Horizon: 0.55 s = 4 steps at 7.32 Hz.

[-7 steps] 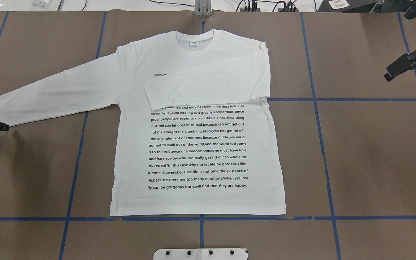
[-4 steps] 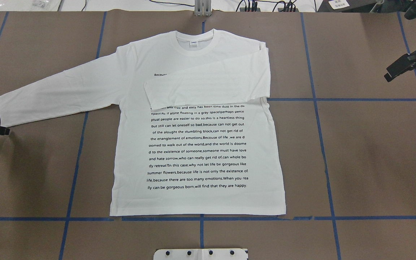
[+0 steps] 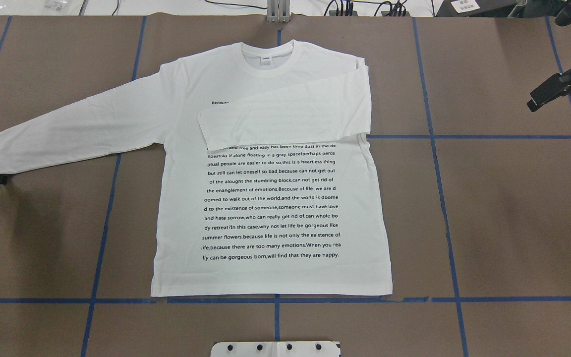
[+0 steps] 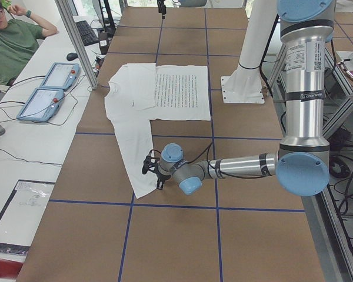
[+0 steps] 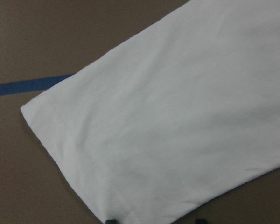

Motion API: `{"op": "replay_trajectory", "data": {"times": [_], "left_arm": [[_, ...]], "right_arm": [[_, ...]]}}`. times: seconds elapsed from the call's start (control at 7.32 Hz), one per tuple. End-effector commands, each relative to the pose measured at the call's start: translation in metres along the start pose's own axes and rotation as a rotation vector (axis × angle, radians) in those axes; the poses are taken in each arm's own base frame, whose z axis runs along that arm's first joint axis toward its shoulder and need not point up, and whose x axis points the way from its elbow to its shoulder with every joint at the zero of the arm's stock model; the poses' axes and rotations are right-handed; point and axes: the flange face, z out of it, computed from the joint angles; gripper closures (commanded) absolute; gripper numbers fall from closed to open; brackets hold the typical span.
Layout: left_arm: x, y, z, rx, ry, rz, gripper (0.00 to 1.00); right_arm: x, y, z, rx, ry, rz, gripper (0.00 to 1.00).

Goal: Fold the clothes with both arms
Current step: 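Grasp the cuff of the sleeve nearest the left gripper and fold it inward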

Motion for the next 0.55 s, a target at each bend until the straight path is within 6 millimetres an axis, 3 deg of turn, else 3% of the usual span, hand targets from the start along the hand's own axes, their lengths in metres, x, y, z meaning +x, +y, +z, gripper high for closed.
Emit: {"op": "replay_trajectory", "data": {"times": [0.0,0.41], "left_arm": [[0.007,-0.004,-0.008,0.017,0.013,0.017,1.00],[0.039,-0.033,-0.039,0.088,0.066,0.068,1.00]], "right_arm": [[-0.001,-0.001,-0.001,0.003,-0.002,-0.001,0.00],[-0.001,-0.001,-0.001,0.001,-0.001,0.000,0.00]]}}
